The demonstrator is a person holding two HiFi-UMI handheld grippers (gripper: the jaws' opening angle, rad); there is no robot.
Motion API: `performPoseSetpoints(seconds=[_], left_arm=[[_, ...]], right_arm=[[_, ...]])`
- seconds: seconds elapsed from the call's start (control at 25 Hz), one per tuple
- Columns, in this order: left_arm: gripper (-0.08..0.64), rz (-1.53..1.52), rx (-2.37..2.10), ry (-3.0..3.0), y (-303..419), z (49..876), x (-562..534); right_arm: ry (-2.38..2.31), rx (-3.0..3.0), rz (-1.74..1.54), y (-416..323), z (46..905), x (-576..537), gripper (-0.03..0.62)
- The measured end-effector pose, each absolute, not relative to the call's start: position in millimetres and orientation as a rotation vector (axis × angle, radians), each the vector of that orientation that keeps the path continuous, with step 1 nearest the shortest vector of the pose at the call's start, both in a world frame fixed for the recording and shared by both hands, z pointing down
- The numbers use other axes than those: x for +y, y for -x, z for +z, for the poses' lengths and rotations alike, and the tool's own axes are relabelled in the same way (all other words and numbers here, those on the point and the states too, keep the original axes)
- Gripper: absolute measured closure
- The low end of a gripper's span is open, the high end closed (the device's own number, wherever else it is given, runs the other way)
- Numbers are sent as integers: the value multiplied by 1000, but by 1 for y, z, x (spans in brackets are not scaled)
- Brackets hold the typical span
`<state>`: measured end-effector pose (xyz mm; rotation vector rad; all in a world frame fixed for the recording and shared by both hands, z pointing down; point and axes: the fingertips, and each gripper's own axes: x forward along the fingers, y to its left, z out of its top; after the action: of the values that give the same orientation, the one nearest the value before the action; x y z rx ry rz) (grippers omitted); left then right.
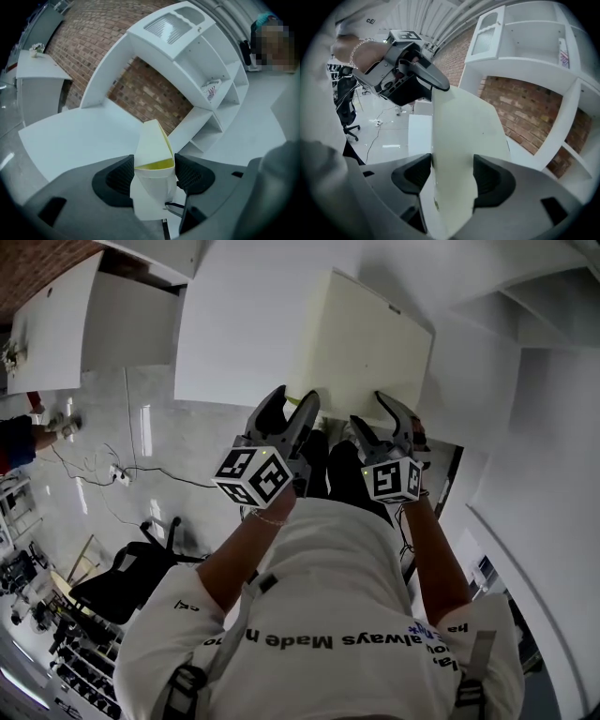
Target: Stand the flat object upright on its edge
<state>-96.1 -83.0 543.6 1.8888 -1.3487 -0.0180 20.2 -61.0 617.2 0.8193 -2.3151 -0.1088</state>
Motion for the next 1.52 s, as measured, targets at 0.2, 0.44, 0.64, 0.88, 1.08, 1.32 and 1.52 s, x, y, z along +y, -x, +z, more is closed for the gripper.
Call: performPoseSetpoints(seconds=[0.2,0.44,0.64,0.88,1.08,1.32,1.52], left_arm=[[287,17,-1400,-1986,71,521,-106],[288,65,-1438,-2090,35,499,-138],[288,112,-1467,-2191,5,482,-165],[290,124,-1490,-2260,-25,471,-195],[290,155,-1492,-2331,-54,464,-215],[291,198,-1477,-2467,-91,448,-239],[291,195,-1395,-2511,-125,446,-255]], right_arm=[[-879,-2360,-49,-36,610,-84,311],[-951,-2398,12,-60,602,-115,313],[-1002,-2427,58,-76,599,-142,314],[-1052,-2455,96,-96,596,-173,318],[-1088,-2479,141,-115,594,-197,318],[-1158,-2485,194,-136,593,-223,324],[-1265,-2468,281,-156,597,-243,342]])
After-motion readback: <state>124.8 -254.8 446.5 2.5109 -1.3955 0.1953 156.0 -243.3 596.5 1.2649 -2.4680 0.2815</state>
